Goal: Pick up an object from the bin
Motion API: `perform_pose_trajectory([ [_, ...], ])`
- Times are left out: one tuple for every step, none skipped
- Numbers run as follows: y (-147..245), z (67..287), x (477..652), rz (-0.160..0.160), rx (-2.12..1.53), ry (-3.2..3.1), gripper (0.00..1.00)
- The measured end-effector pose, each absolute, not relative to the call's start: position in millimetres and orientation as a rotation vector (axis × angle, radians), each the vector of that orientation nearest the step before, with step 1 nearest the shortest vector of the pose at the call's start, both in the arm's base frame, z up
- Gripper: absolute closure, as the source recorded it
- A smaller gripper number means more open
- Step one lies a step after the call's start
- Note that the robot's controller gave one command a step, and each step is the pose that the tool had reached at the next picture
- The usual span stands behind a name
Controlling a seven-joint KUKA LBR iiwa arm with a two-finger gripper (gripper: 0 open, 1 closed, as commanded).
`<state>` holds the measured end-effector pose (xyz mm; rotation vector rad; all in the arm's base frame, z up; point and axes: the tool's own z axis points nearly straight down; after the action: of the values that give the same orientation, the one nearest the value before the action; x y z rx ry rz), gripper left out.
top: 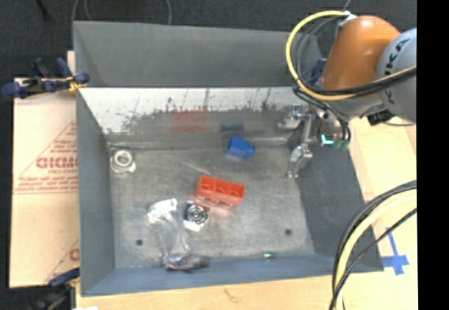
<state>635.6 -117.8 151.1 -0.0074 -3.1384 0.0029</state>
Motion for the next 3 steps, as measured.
perform_pose_trajectory([
  [-55.1, 122.6, 635.8, -0.005, -0.176, -3.138, 0.0],
  [-22.7, 77.2, 580.3, -0.003, -0.413, -3.124, 0.0],
  [25.8, 76.3, 559.8, 0.0, -0.458, -3.131, 0.0],
])
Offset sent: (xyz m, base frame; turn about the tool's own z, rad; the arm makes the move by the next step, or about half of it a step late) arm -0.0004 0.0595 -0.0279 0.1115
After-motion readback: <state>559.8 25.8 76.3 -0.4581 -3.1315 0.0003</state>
